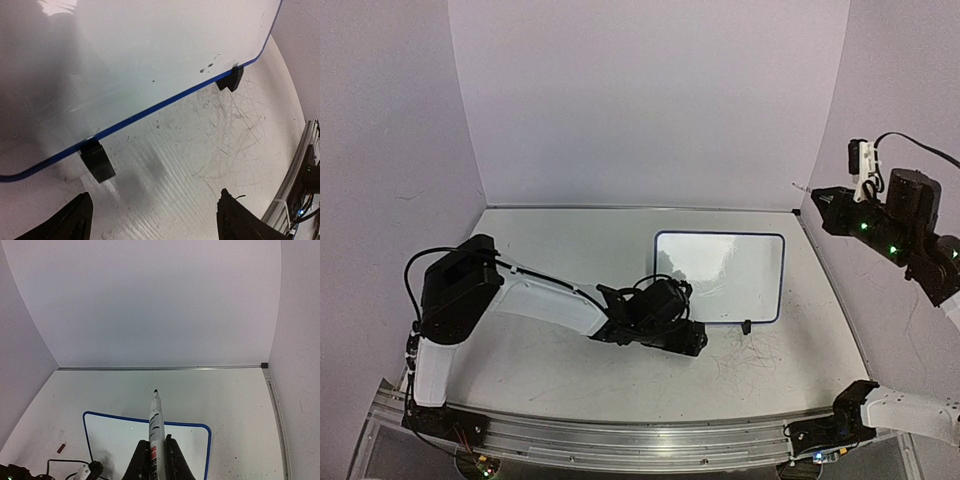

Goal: Write a sentence on the whiteboard
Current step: Adjust the whiteboard at the center of the board, then hold the whiteboard at the center of the board.

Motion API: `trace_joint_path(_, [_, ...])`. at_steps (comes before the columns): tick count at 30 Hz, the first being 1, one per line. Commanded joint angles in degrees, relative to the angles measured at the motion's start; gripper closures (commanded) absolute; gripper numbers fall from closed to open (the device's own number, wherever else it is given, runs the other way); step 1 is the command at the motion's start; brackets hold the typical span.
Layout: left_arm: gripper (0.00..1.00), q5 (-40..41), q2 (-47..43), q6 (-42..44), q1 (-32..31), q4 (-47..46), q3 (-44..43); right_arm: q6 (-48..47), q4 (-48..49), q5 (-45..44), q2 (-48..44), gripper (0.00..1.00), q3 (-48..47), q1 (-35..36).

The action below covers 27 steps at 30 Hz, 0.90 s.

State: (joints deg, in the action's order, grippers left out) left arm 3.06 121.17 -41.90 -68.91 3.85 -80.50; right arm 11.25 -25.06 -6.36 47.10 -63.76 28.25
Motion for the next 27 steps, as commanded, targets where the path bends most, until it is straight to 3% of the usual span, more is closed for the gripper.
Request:
trace_joint_path(1, [0.13,2.9,-11.1,1.4,-0.4,-2.9,3.4,-2.9,1.5,0.7,1.9,1.00,0.9,0.0])
trace_joint_path(8, [0.13,9.0,-23.0,1.5,1.6,-2.2,11.1,-3.3,1.5,2.1,3.0,1.00,3.1,0.0])
trace_joint_path(16, [0.12,5.1,-36.1,2.6,14.0,0.2,19.2,-1.6,1.7,4.6,4.7,1.00,3.2,0.0])
trace_joint_path(21, [0.09,-3.0,-37.8,9.4,21.6,-1.7,17.6,2.2,3.9,8.4,5.9,1.00,3.8,2.0])
trace_joint_path(27, [0.11,-23.4,-31.5,8.6,30.8,-9.0,14.2,5.7,6.7,1.0,10.2,1.00,2.0,16.0])
